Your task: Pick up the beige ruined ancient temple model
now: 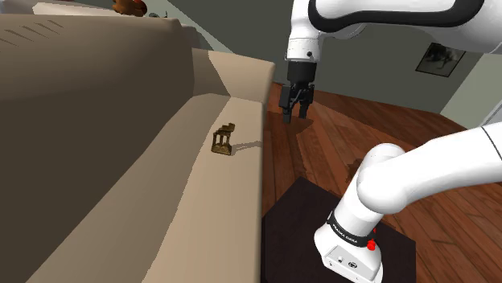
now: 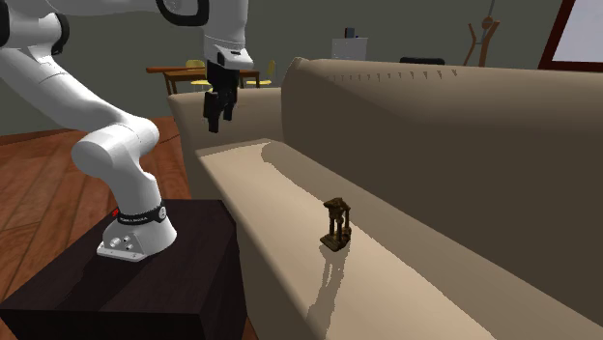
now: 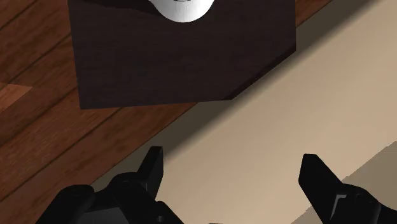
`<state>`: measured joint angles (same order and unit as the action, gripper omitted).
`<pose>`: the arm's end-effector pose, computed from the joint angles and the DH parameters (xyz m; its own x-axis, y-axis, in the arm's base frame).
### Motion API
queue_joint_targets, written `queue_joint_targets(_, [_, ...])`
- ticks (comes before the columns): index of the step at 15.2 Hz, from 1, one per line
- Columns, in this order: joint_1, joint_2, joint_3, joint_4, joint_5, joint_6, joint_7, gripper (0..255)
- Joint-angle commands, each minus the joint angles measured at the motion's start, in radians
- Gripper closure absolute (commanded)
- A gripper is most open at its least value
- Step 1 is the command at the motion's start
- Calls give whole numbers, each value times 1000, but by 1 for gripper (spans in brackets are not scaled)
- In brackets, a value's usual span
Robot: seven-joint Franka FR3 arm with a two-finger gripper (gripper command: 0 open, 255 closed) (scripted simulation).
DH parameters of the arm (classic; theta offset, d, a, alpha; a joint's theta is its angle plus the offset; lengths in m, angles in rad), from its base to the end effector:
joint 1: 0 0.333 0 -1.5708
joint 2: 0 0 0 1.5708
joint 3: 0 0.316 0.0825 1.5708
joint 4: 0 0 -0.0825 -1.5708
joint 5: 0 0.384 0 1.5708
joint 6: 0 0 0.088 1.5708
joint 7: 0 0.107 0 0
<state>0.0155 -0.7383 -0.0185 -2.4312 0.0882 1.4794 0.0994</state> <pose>0.3029 0.0081 0.5347 0.9716 -0.0863 -0.2204 -0.1059 -0.9913 -0.0783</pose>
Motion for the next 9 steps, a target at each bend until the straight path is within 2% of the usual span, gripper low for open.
queue_joint_targets(1, [0,0,0,0,0,0,0,0])
queue_joint_targets(9, [30,224,-88,15,-107,250,-289,0])
